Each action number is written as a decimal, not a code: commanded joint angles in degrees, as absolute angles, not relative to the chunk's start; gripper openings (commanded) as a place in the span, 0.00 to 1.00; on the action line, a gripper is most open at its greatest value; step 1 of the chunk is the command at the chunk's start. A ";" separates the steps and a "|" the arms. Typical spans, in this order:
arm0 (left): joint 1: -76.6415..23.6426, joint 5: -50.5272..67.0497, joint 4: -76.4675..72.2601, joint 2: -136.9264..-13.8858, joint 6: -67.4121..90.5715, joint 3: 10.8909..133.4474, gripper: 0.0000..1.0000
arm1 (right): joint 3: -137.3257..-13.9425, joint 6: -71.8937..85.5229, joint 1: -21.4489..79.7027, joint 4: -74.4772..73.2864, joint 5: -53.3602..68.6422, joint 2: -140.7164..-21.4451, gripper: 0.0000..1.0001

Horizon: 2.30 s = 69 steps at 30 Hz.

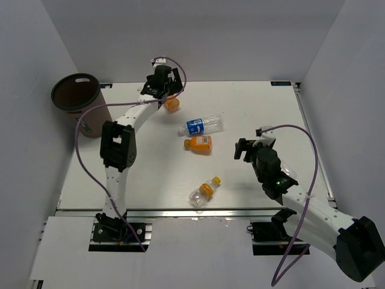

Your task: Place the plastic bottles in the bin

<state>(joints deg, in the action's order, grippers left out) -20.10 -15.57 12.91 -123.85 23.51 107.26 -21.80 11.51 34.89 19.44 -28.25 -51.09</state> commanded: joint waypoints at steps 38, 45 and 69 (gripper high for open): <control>2.33 -28.30 15.46 -90.53 19.85 93.51 0.44 | -23.73 9.32 34.63 18.99 -24.52 -52.73 0.89; 12.47 -25.76 16.79 -88.68 24.16 89.56 0.62 | -24.87 7.91 34.63 19.34 -17.61 -55.10 0.89; -5.97 9.12 7.92 -81.39 17.93 82.10 0.98 | -39.01 -8.25 42.45 0.21 20.63 -69.61 0.89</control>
